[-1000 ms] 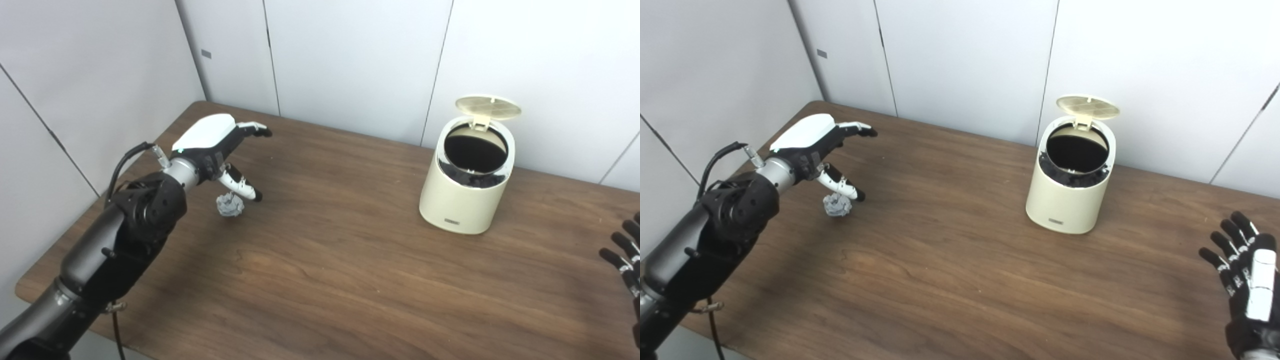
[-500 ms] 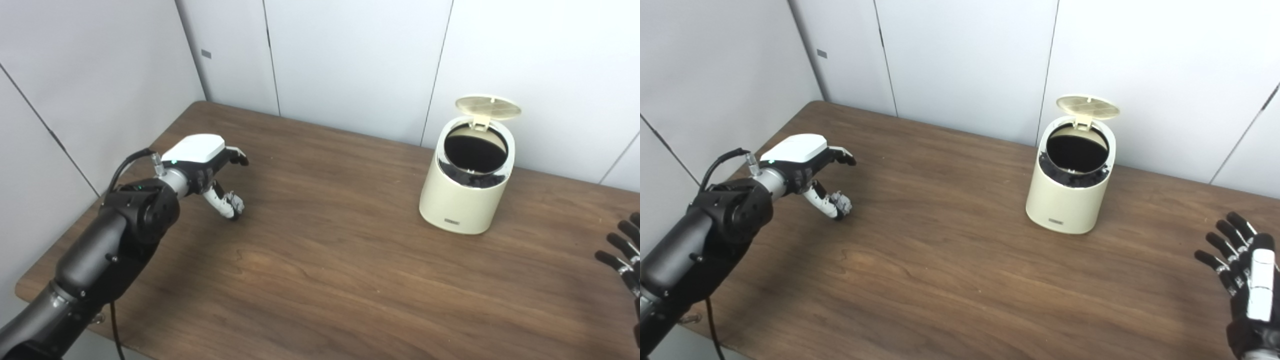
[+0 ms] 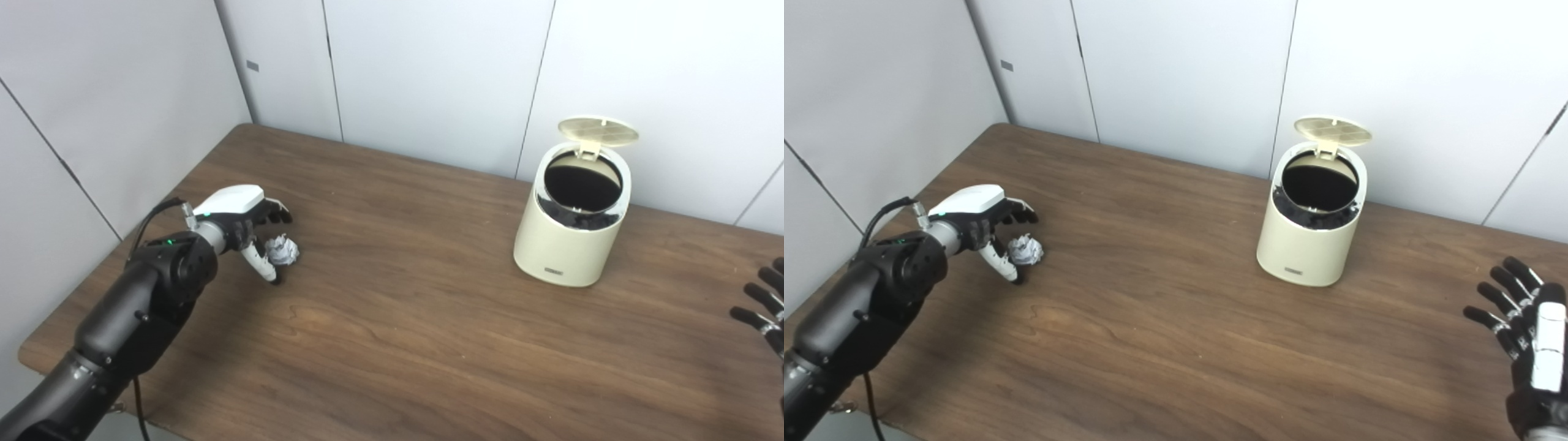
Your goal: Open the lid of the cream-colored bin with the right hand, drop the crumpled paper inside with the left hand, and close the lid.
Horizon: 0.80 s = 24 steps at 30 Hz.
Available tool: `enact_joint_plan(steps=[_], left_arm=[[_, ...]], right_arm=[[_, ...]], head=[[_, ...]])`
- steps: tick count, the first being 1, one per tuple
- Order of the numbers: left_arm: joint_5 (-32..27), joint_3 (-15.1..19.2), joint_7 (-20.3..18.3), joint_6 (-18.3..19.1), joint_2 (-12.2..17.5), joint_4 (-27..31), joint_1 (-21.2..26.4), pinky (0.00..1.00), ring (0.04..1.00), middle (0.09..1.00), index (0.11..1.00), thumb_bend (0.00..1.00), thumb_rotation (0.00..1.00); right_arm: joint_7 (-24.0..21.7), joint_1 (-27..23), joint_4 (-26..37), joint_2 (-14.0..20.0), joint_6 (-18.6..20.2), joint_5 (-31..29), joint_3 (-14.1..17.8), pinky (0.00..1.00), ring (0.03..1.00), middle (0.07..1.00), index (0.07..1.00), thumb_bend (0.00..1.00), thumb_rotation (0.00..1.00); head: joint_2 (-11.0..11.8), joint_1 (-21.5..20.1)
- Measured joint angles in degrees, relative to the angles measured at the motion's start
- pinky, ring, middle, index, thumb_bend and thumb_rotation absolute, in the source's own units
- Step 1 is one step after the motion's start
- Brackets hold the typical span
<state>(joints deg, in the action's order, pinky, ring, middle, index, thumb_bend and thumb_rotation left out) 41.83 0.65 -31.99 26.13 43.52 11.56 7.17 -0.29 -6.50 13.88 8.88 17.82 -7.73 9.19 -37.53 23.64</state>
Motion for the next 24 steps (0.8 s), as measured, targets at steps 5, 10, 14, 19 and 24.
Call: enact_joint_plan(steps=[5,10,14,19,24], left_arm=[[-0.95,-0.38,1.61,-0.40,-0.13,-1.65,0.00,0.66,0.767,0.791,0.757,0.90,0.01],[-1.50,-0.50,2.35,-0.29,-0.23,-1.91,0.01,0.62,0.724,0.780,0.751,0.87,0.00],[-1.55,-0.46,2.41,0.16,-0.38,-1.88,0.07,0.60,0.693,0.768,0.744,0.85,0.00],[-1.67,-0.43,3.27,0.11,-0.66,-1.83,-0.04,0.57,0.665,0.748,0.719,0.85,0.00],[-1.56,-0.44,4.26,0.16,-0.80,-1.70,-0.44,0.54,0.628,0.730,0.698,0.84,0.00]], right_arm=[[0.18,0.00,0.15,0.00,0.04,-0.01,0.02,0.64,0.804,0.836,0.820,0.48,0.93],[0.21,0.00,0.22,-0.09,0.14,-0.63,0.12,0.64,0.805,0.837,0.821,0.48,0.93],[0.31,0.00,0.78,-0.12,0.56,-0.66,0.12,0.66,0.810,0.839,0.825,0.48,0.93],[0.55,0.00,1.49,-0.12,1.40,-0.34,0.04,0.69,0.820,0.836,0.823,0.46,0.93],[0.86,-0.01,1.93,-0.13,2.24,-0.23,0.05,0.70,0.827,0.840,0.832,0.44,0.95]], head=[[-0.09,-0.18],[-0.18,-0.26],[-0.44,-0.26],[-0.53,-0.35],[-0.70,-0.44]])
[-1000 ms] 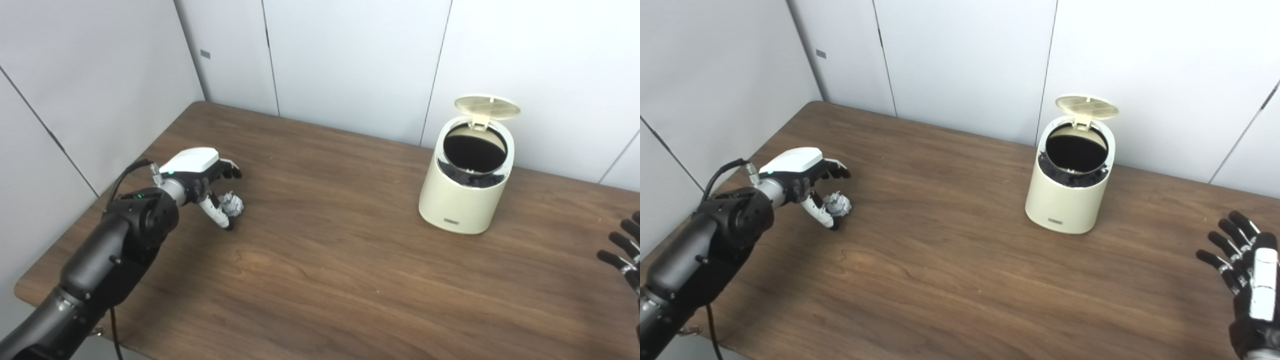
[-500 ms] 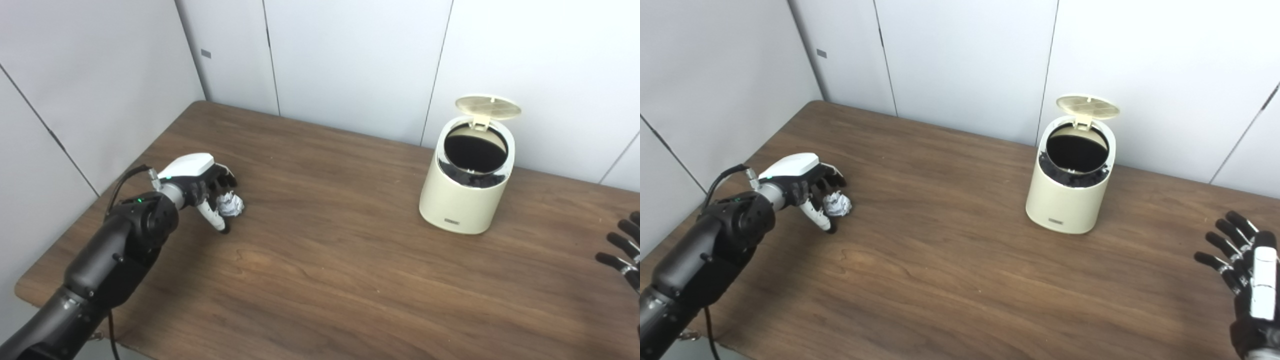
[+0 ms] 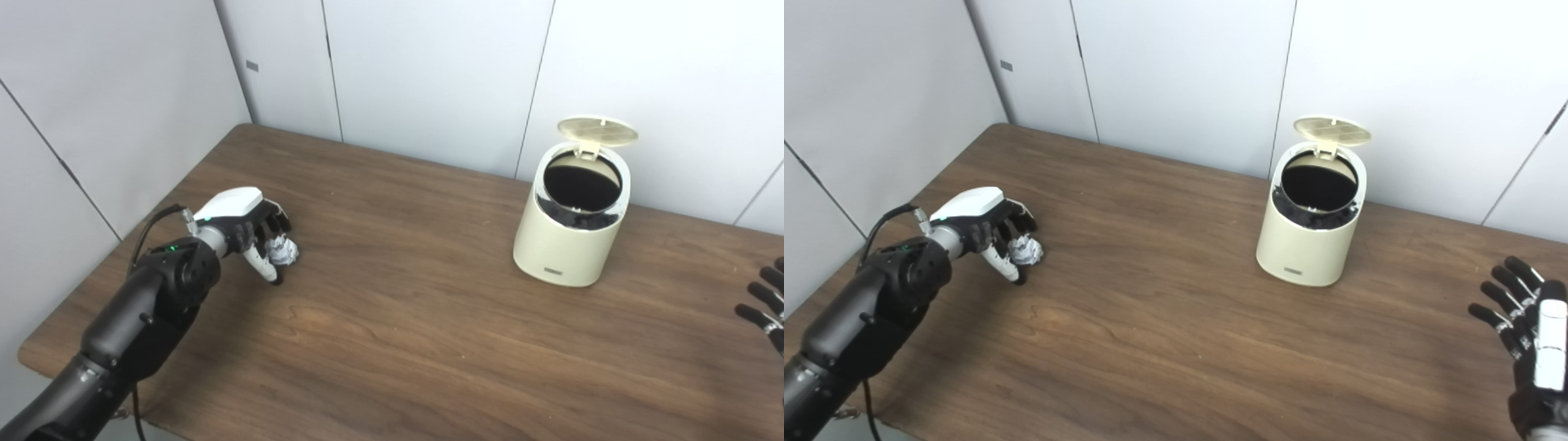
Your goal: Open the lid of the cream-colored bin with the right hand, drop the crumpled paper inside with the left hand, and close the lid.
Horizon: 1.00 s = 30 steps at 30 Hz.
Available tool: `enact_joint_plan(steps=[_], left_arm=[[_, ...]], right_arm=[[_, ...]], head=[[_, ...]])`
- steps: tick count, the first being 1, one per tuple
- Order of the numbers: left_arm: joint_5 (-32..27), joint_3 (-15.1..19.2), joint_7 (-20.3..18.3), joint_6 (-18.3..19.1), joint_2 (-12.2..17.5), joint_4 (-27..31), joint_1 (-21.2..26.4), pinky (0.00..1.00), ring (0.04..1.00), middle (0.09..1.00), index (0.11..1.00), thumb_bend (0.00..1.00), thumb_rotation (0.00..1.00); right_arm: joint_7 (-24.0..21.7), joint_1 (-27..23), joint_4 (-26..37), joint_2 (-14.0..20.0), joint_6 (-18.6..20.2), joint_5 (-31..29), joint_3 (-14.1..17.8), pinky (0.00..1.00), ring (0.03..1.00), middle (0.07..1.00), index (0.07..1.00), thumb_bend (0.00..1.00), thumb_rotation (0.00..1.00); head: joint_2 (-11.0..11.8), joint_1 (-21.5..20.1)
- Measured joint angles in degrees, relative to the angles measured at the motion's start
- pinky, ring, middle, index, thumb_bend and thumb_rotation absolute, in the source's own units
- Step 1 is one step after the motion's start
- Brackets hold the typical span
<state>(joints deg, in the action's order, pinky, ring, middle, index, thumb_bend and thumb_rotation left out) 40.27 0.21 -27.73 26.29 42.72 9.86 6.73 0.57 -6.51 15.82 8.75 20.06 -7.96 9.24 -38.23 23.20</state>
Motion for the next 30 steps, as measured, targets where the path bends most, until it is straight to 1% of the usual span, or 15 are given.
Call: enact_joint_plan(steps=[3,5,6,7,8,9,11,12,15,20,27,30], left_arm=[[0.05,-0.01,0.00,0.07,-0.07,0.19,-0.05,0.53,0.613,0.704,0.684,0.83,0.00],[0.04,0.01,0.04,0.07,-0.14,0.22,-0.08,0.52,0.596,0.664,0.670,0.81,0.00],[0.02,0.01,0.15,0.06,-0.21,0.22,-0.10,0.52,0.575,0.630,0.638,0.79,0.00],[0.01,0.02,0.33,0.04,-0.32,0.22,-0.12,0.51,0.567,0.615,0.567,0.66,0.02],[0.00,0.03,0.55,0.02,-0.41,0.23,-0.18,0.50,0.554,0.563,0.526,0.59,0.01],[0.00,0.05,0.73,0.00,-0.48,0.24,-0.23,0.49,0.544,0.533,0.498,0.55,0.00],[0.00,-0.02,1.13,-0.07,-0.57,0.21,-0.31,0.49,0.541,0.538,0.473,0.52,0.00],[0.03,-0.18,1.43,-0.07,-0.64,0.08,-0.35,0.48,0.501,0.536,0.461,0.51,0.00],[0.23,-0.53,2.66,-0.15,-1.08,-0.41,-0.34,0.45,0.456,0.527,0.457,0.50,0.00],[0.24,-1.07,4.10,-0.62,-1.24,-0.50,-0.33,0.46,0.455,0.525,0.453,0.50,0.00],[0.10,-1.32,4.73,-1.33,-1.68,-0.22,-0.35,0.46,0.463,0.527,0.448,0.50,0.00],[-0.25,-1.29,4.73,-1.78,-1.75,-0.15,-0.37,0.45,0.455,0.527,0.451,0.50,0.00]], right_arm=[[0.00,0.00,0.04,0.00,0.04,0.01,-0.01,0.70,0.825,0.835,0.830,0.43,0.95],[0.00,0.00,0.14,0.00,0.06,0.05,-0.04,0.71,0.830,0.836,0.836,0.43,0.95],[0.00,0.00,0.16,0.00,0.06,0.05,-0.05,0.71,0.830,0.834,0.837,0.44,0.95],[0.00,0.00,0.17,0.00,0.05,0.04,-0.05,0.70,0.829,0.832,0.836,0.44,0.95],[0.00,0.00,0.17,0.00,0.05,0.02,-0.04,0.70,0.828,0.831,0.834,0.45,0.95],[0.00,0.00,0.18,0.00,0.05,0.01,-0.03,0.71,0.829,0.832,0.835,0.46,0.94],[-0.02,0.00,0.21,0.00,0.05,0.01,-0.02,0.71,0.829,0.831,0.837,0.46,0.95],[-0.01,0.00,0.21,0.00,0.05,0.03,-0.02,0.71,0.828,0.829,0.838,0.47,0.95],[0.00,0.00,0.21,0.00,0.05,0.16,-0.05,0.74,0.843,0.839,0.846,0.47,0.96],[-0.02,0.00,0.21,0.01,0.05,0.44,-0.08,0.71,0.822,0.819,0.833,0.45,0.95],[-0.04,0.00,0.31,-0.05,0.08,0.18,-0.04,0.76,0.848,0.838,0.845,0.44,0.95],[0.02,0.00,0.76,-0.34,0.35,0.15,-0.06,0.76,0.845,0.835,0.846,0.43,0.96]], head=[[0.00,0.00],[0.00,0.00],[-0.35,0.00],[-0.35,0.00],[-0.35,0.00],[-0.53,0.17],[-0.53,0.18],[-0.53,0.18],[-0.70,-0.09],[-0.88,-0.09],[-0.97,-0.61],[-0.88,-0.96]])
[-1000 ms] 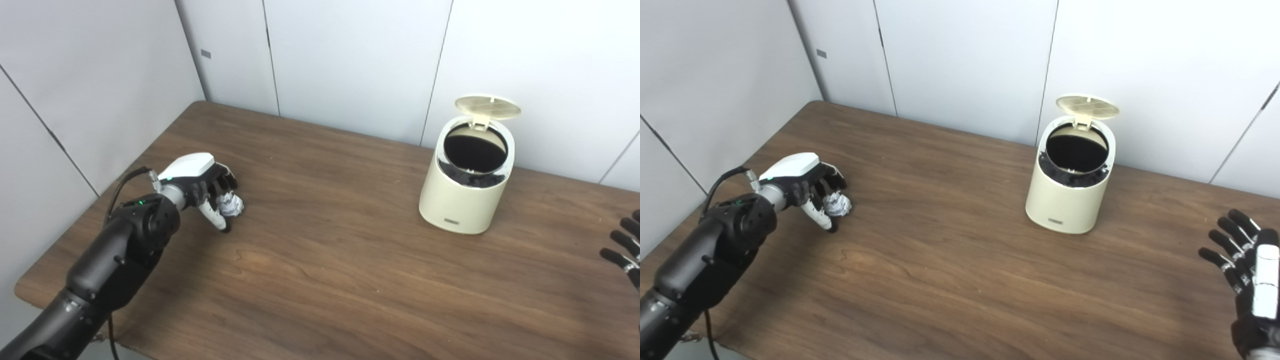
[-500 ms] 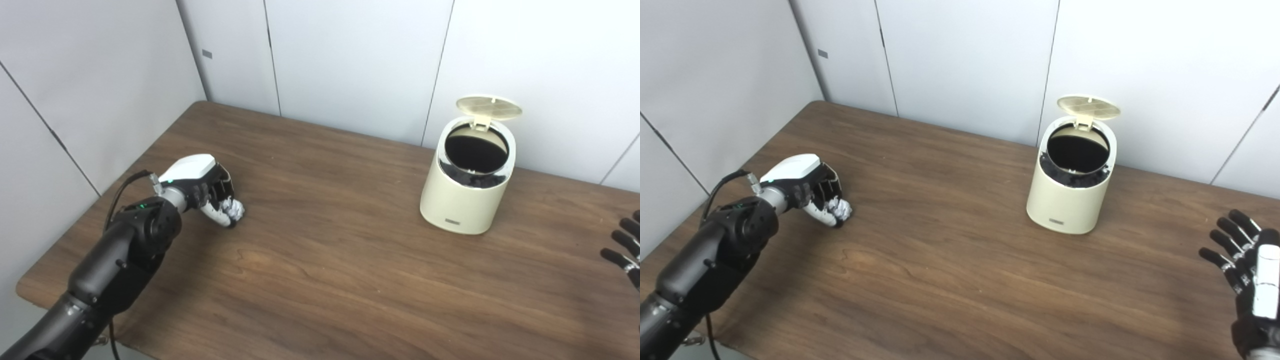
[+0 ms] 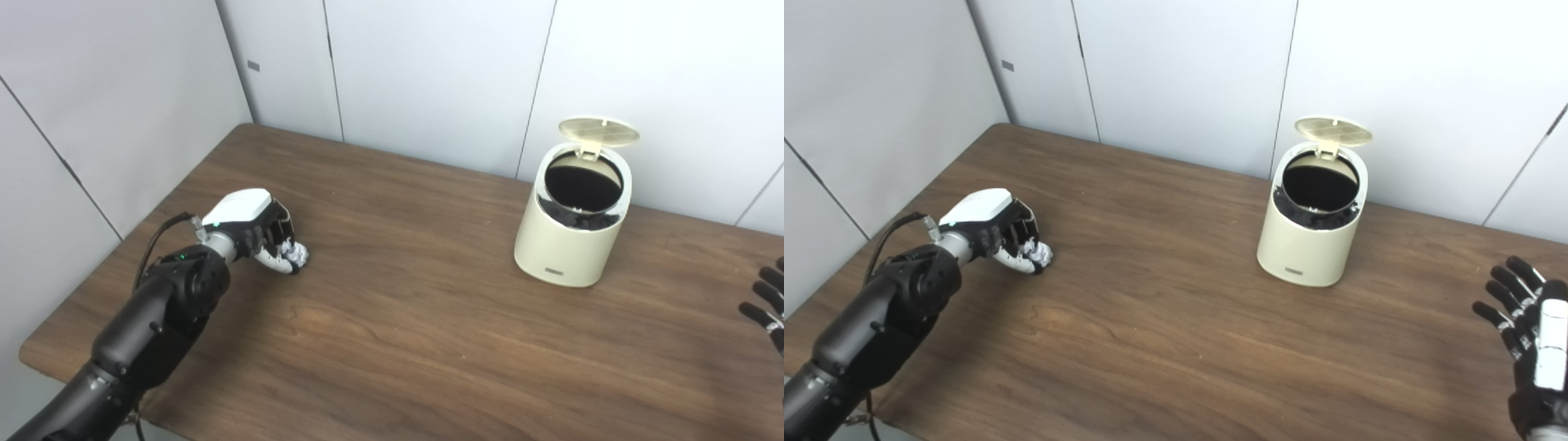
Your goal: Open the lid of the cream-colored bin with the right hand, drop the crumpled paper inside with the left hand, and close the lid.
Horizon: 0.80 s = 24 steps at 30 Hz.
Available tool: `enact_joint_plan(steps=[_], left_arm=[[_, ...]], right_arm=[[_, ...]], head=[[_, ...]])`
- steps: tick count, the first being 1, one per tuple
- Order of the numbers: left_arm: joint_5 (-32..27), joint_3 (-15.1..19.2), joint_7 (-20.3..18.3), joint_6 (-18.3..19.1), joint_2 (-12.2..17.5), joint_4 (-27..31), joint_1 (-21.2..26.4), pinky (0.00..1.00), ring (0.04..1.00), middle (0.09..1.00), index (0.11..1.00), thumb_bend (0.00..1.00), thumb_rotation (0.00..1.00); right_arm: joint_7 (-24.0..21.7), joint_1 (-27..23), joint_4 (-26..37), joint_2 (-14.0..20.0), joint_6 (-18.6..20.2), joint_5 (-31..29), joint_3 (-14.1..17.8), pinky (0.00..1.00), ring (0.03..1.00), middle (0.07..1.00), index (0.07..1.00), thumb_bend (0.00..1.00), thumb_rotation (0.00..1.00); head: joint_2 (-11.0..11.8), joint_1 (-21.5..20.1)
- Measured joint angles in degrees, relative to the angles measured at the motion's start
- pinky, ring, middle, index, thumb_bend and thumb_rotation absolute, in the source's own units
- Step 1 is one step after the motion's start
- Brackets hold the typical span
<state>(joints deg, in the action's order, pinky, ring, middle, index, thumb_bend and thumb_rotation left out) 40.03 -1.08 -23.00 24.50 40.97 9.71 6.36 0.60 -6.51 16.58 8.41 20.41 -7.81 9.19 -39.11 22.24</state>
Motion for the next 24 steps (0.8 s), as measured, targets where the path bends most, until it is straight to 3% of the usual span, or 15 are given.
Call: enact_joint_plan(steps=[10,17,24], left_arm=[[-0.22,0.09,-0.41,-0.19,-1.31,4.20,0.10,0.42,0.412,0.499,0.489,0.50,0.00],[-0.88,0.15,-0.93,-0.59,-1.85,9.44,2.77,0.46,0.415,0.495,0.489,0.50,0.00],[-0.88,-0.74,-2.99,-0.24,-2.81,12.87,7.14,0.40,0.399,0.478,0.508,0.50,0.00]], right_arm=[[0.07,0.00,0.16,-0.49,1.27,0.33,-0.40,0.99,0.951,0.919,0.928,0.38,1.00],[0.03,0.00,0.83,-1.61,1.79,-0.07,-0.38,1.00,0.995,0.958,0.975,0.34,1.00],[0.00,-0.15,-0.12,-1.80,1.75,-1.13,0.38,1.00,1.000,0.982,1.000,0.34,1.00]], head=[[0.44,-1.41],[0.35,-3.60],[0.88,-6.24]])
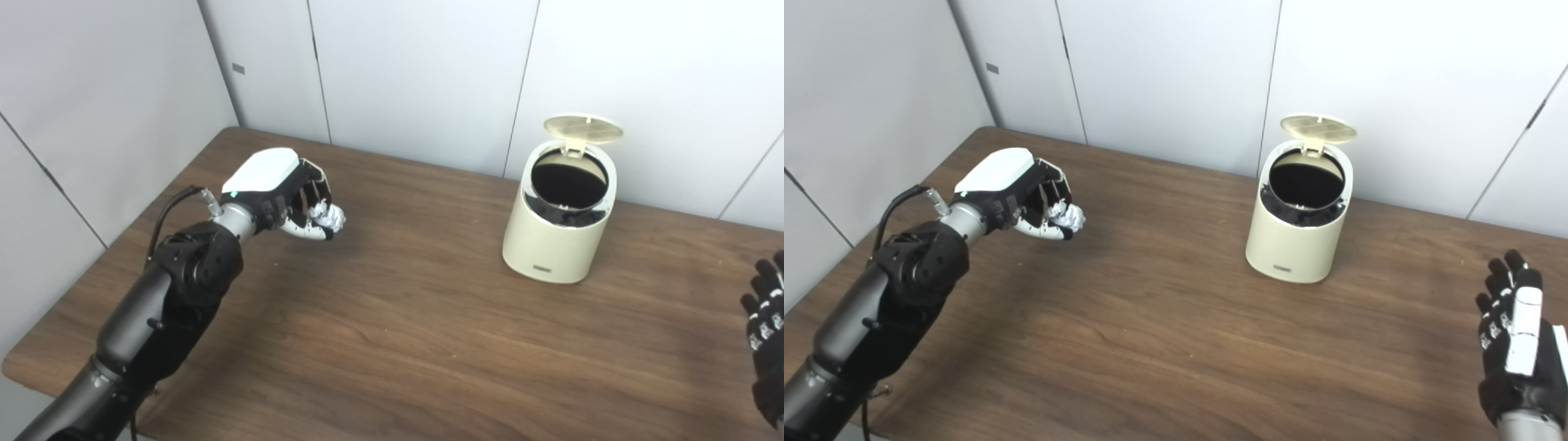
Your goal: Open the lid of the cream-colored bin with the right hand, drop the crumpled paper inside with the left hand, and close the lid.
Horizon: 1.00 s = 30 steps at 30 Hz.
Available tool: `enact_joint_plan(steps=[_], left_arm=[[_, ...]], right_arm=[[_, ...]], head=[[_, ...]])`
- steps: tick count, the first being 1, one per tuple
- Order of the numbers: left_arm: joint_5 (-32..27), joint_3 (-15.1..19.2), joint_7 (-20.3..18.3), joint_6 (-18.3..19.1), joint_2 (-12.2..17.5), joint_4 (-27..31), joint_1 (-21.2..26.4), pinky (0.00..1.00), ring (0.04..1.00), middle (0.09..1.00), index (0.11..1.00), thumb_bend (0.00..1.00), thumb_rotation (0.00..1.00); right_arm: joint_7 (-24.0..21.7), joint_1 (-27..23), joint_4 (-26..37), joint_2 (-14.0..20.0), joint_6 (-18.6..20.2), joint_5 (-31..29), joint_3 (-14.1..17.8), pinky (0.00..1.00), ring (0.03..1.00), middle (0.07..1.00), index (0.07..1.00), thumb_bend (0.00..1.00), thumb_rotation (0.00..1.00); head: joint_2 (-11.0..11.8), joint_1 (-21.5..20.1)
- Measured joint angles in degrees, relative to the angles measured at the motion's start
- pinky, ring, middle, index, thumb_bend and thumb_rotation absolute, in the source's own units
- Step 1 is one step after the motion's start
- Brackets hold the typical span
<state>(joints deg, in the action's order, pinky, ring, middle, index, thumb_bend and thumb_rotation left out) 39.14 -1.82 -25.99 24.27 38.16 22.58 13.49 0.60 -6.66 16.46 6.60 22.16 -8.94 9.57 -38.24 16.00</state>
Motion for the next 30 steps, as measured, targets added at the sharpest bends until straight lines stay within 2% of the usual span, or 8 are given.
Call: enact_joint_plan(steps=[5,11,15,22,30], left_arm=[[0.47,-1.65,-2.03,0.28,-1.38,0.38,2.39,0.37,0.376,0.458,0.521,0.50,0.00],[0.73,-3.24,-3.19,0.55,-3.54,0.74,5.61,0.41,0.384,0.485,0.511,0.50,0.00],[0.87,-4.61,-3.73,0.09,-5.24,0.68,7.89,0.33,0.345,0.440,0.525,0.49,0.00],[1.19,-7.01,-3.67,-0.79,-8.95,-0.56,11.87,0.39,0.420,0.484,0.484,0.48,0.00],[3.48,-10.84,-4.12,-0.68,-12.55,-2.40,17.32,0.38,0.386,0.473,0.518,0.47,0.00]], right_arm=[[-0.10,-0.20,-2.72,-0.02,-0.42,-0.99,0.43,1.00,1.000,0.975,0.999,0.41,1.00],[-0.09,-0.19,-3.35,-0.03,-1.33,-0.99,0.49,1.00,0.998,0.962,0.978,0.44,1.00],[-0.49,-0.16,-5.76,-0.01,-4.63,-0.85,0.36,1.00,1.000,0.965,0.986,0.43,1.00],[-1.01,0.34,-10.22,0.15,-9.34,-0.73,0.35,1.00,0.990,0.958,0.986,0.43,1.00],[-2.40,0.77,-14.31,0.44,-16.19,-0.68,0.38,1.00,0.989,0.971,0.998,0.41,1.00]], head=[[0.71,-0.71],[1.58,-3.43],[2.02,-4.92],[4.31,-8.09],[5.63,-9.58]])
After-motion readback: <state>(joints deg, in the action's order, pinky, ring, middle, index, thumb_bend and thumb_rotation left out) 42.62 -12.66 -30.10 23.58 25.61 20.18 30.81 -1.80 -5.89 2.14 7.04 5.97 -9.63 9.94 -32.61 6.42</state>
